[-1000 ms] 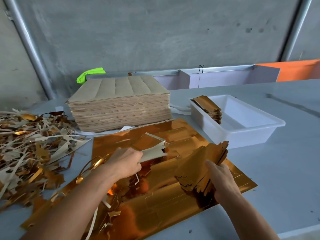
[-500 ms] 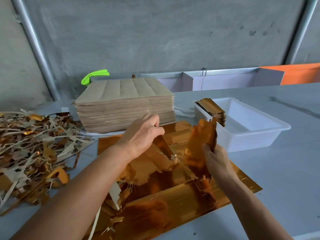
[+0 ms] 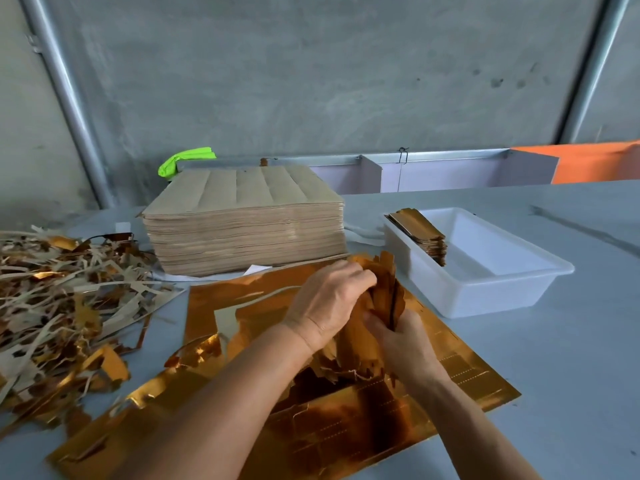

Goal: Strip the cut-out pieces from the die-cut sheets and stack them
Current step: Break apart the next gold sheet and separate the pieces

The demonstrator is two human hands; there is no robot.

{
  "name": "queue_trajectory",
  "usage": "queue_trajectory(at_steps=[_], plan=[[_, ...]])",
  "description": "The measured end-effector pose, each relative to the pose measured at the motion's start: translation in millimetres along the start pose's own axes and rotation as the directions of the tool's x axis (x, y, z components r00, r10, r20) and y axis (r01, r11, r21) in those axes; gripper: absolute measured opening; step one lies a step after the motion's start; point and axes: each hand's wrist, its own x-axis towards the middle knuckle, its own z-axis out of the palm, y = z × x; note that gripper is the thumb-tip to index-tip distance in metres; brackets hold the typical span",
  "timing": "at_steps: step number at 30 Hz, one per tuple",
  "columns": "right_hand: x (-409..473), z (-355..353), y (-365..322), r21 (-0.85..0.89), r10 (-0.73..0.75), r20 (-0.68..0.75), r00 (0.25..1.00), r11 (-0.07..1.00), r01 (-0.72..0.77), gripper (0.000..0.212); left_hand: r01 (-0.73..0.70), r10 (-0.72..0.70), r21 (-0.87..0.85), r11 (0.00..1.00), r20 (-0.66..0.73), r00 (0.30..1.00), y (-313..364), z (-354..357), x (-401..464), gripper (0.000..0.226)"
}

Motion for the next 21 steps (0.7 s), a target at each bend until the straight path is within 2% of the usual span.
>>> queue_trajectory(at_steps=[2, 5, 8, 11, 13, 15, 17, 19, 21], plan=[[5, -2, 4, 0.043, 0.122, -0.105, 0.987, 0.992, -0.118, 0.019, 0.021, -0.023, 0.046, 0.999, 0.049, 0.999, -10, 3, -10, 0.018], [10, -8, 9, 0.170, 0.265, -0.222, 0.938, 0.958, -0.230, 0.012, 0.177, -0.188, 0.115, 0.977, 0.095, 0.977, -34, 3, -29, 0.029], [13, -15, 16, 0.319, 0.375, -0.266, 0.888, 0.904, -0.286, 0.010, 0.366, -0.373, 0.143, 0.920, 0.031, 0.927, -47, -4, -41, 0.035], [14, -25, 15, 0.440, 0.461, -0.261, 0.848, 0.839, -0.320, 0.016, 0.506, -0.499, 0.234, 0.830, -0.093, 0.862, -57, -20, -46, 0.035], [15, -30, 14, 0.503, 0.481, -0.274, 0.833, 0.810, -0.303, 0.013, 0.576, -0.567, 0.286, 0.766, -0.124, 0.815, -60, -28, -51, 0.040], [15, -31, 9, 0.536, 0.483, -0.265, 0.834, 0.793, -0.289, 0.014, 0.569, -0.588, 0.219, 0.792, 0.023, 0.809, -57, -29, -50, 0.046], [17, -29, 6, 0.536, 0.474, -0.257, 0.842, 0.795, -0.284, 0.020, 0.505, -0.495, 0.041, 0.862, 0.280, 0.822, -45, -20, -48, 0.050], [18, -26, 4, 0.545, 0.472, -0.249, 0.846, 0.790, -0.281, 0.018, 0.464, -0.401, -0.015, 0.885, 0.478, 0.781, -30, -5, -46, 0.081], [19, -26, -2, 0.566, 0.457, -0.221, 0.862, 0.779, -0.268, 0.021, 0.388, -0.371, 0.090, 0.917, 0.547, 0.751, -20, 10, -42, 0.113]])
